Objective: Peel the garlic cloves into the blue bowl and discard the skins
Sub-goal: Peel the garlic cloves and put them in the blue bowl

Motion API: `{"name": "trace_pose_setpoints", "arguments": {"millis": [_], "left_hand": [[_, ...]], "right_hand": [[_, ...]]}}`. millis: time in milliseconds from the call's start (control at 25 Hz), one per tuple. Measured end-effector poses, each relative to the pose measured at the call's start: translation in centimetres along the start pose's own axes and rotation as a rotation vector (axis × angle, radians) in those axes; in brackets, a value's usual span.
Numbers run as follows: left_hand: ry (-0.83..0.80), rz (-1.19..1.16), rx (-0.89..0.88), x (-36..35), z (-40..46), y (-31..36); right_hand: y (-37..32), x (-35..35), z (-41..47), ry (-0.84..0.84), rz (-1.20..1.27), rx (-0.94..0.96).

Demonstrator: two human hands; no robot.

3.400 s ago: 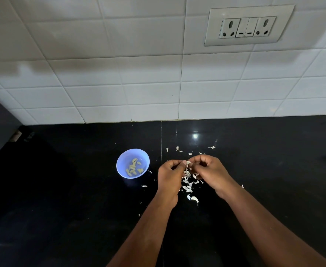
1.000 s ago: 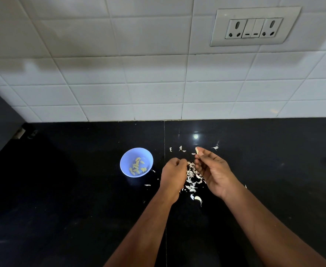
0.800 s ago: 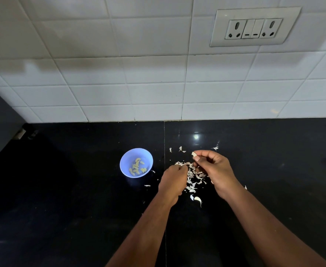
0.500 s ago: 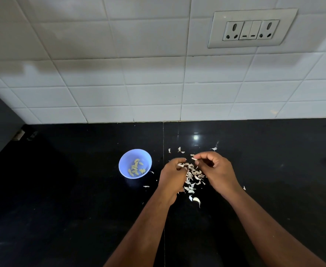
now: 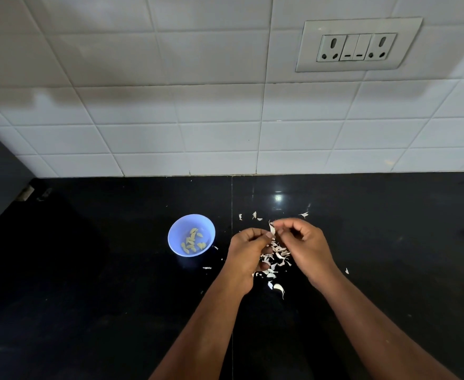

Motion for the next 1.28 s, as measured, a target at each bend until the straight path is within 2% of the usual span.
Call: {"name": "trace_pose_setpoints", "arguments": {"millis": [160, 280, 400, 600, 680, 800, 880, 1120, 1280], "left_hand": [[-0.071, 0.057, -0.095, -0.1, -0.4, 0.3], [-0.096, -0.006, -0.125, -0.4, -0.6, 0.4], [-0.076, -0.03, -0.122, -0.7, -0.8, 0.3], [0.058, 0.026, -0.118, -0.4, -0.4, 0.1], [0.071, 0.027, -0.11, -0.2, -0.3, 0.1], [0.17, -0.062, -0.057, 0.1, -0.2, 0.0], [0.223, -0.057, -0.009, 0.5, -0.1, 0.0], [0.088, 0.348, 0.037, 1.0, 0.2, -1.4], [0.043, 0.373, -0.016, 0.8, -0.1, -1.8]], "right_hand": [[-0.7, -0.1, 0.6, -0.066, 0.235, -0.221], [-0.4, -0.8, 0.8, -0.119, 0.437, -0.392], [-0.1, -1.3, 0.7, -0.138, 0.491, -0.473], [-0.4, -1.4, 0.0, -0.219, 0.384, -0.373], [-0.1, -1.5, 0.1, -0.158, 0.393, -0.375], [0.5, -1.3, 0.5, 0.019, 0.433, -0.414], [0.7, -1.1, 0.5, 0.058, 0.424, -0.415], [-0.2, -0.9, 0.0, 0.005, 0.326, -0.318], [-0.1, -0.5, -0.1, -0.016, 0.217, -0.228]]}}
Point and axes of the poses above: each hand's wrist, its own z-axis towards the middle knuckle, its own x-axis out of the back of the hand, y = z × x, the point moved 2 cm from there along z, towards the middle knuckle, and after that the axes turned 2 degrees about -z, right-handed, at the moved point
